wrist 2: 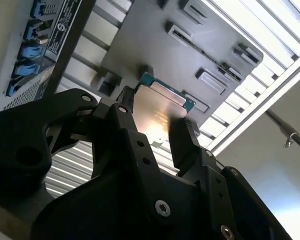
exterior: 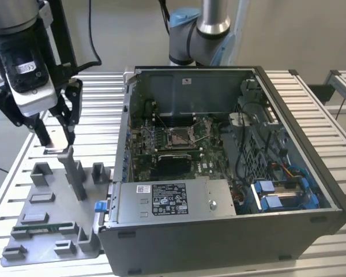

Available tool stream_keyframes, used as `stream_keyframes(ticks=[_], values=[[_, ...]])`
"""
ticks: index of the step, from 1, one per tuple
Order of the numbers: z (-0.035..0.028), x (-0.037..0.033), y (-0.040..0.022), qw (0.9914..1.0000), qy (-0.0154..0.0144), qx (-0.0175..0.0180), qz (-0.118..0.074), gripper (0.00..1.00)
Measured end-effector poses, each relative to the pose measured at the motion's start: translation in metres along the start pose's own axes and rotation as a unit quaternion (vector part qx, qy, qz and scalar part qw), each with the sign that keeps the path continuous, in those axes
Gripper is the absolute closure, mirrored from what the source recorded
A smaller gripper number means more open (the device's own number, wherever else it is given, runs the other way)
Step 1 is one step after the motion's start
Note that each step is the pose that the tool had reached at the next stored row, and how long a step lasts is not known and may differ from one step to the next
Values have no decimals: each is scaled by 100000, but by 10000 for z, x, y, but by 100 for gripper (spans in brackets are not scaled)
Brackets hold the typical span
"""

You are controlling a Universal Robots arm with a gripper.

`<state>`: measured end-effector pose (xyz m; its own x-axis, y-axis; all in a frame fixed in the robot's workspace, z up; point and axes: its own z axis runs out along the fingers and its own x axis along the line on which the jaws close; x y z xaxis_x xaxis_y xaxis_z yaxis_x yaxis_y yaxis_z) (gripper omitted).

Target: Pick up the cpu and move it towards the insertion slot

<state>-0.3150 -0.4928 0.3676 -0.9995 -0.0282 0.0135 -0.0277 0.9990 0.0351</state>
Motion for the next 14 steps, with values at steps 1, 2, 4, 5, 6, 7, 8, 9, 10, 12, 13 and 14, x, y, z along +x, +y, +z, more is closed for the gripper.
stream_keyframes(ticks=[1, 2, 4, 5, 6, 7, 8, 9, 10, 12, 13, 14], values=[[-1, -44, -1, 100000, -3, -1, -1, 100], [-2, -93, -3, 100000, 1, 2, 0, 100], [-3, -183, -5, 100000, 0, 0, -6, 100], [-3, -229, -6, 100000, -4, -2, -2, 100], [-4, -274, -8, 100000, 2, 2, -4, 100], [-5, -319, -9, 100000, 1, 3, -3, 100], [-5, -364, -10, 100000, -2, 0, -2, 100], [-6, -409, -12, 100000, -2, 0, -6, 100], [-7, -454, -13, 100000, -1, -1, -4, 100], [-8, -547, -15, 100000, 2, 4, -2, 100], [-9, -593, -17, 100000, -2, 1, -1, 100], [-9, -638, -18, 100000, -2, -1, -8, 100]])
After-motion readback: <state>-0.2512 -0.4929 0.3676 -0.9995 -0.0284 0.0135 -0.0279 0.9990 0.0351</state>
